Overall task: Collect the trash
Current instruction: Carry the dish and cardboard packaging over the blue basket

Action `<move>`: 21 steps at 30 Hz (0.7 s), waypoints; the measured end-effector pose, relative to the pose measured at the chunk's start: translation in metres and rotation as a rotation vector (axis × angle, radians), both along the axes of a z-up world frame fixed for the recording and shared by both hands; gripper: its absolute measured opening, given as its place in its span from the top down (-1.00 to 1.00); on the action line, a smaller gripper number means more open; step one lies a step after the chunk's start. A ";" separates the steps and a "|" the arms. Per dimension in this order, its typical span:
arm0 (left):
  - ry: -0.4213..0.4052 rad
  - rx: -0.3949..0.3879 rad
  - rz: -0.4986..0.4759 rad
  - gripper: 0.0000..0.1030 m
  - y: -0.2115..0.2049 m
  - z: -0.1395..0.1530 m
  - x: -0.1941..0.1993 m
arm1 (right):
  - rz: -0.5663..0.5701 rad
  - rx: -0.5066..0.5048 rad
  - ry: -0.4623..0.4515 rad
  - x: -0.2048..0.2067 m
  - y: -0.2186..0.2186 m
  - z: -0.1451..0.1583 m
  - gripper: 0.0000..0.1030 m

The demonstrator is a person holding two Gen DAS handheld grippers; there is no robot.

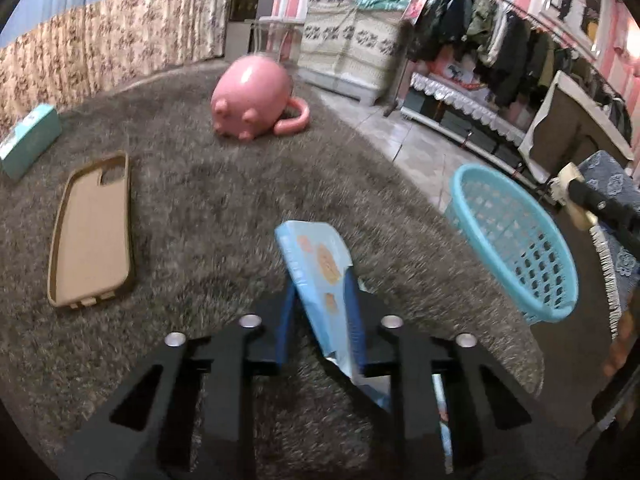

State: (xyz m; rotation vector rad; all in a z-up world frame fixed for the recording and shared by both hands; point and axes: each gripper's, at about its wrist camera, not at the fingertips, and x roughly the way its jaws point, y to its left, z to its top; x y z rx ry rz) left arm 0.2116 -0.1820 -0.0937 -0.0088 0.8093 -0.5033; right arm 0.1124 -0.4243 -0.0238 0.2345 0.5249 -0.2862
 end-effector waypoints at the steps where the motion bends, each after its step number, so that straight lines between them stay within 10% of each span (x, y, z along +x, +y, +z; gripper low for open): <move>1: -0.010 -0.006 -0.006 0.72 0.000 0.003 -0.001 | -0.003 0.002 -0.003 -0.001 -0.001 0.000 -0.20; 21: -0.310 -0.027 -0.092 0.87 -0.061 0.094 -0.012 | -0.102 -0.105 0.018 -0.011 -0.021 0.009 -0.20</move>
